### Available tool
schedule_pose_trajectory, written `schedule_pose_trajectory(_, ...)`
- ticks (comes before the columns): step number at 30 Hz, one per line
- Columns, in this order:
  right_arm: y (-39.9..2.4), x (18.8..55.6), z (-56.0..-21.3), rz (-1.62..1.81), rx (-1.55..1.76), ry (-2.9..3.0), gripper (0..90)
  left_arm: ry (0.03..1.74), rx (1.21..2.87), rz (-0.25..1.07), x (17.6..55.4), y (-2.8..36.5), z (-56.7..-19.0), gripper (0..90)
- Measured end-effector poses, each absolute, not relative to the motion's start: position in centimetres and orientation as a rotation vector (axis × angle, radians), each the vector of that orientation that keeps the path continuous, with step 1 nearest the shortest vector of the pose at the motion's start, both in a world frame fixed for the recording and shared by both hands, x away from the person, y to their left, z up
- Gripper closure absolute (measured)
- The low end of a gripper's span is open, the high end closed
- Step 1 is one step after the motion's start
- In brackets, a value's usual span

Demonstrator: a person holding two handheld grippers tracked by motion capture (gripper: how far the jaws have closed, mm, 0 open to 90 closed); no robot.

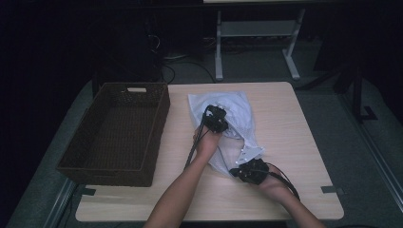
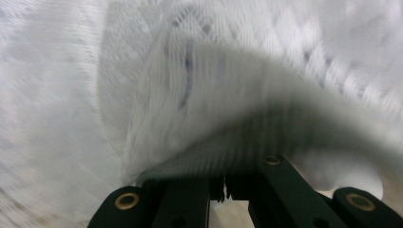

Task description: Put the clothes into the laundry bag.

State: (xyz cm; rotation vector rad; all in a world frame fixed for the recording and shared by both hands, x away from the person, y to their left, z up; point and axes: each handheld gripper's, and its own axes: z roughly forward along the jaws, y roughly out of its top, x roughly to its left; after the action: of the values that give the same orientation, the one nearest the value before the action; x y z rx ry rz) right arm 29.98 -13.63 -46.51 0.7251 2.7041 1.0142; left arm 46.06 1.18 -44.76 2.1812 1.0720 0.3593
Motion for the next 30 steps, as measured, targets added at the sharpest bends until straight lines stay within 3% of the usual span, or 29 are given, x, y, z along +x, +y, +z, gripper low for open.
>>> schedule_pose_trajectory(15,-11.8,28.8,-46.5,1.029,0.643,2.739,90.0,1.036,2.169,0.328,46.9,1.3,-45.1,86.8)
schedule_pose_trajectory(22,-11.9,28.8,-46.5,1.044,0.655,2.746,90.0,0.976,2.172,0.249,44.8,2.9,-43.8,68.5)
schedule_pose_trajectory(30,-12.0,28.9,-46.6,1.064,0.663,2.748,90.0,0.868,2.184,0.191,40.3,6.2,-42.1,66.9)
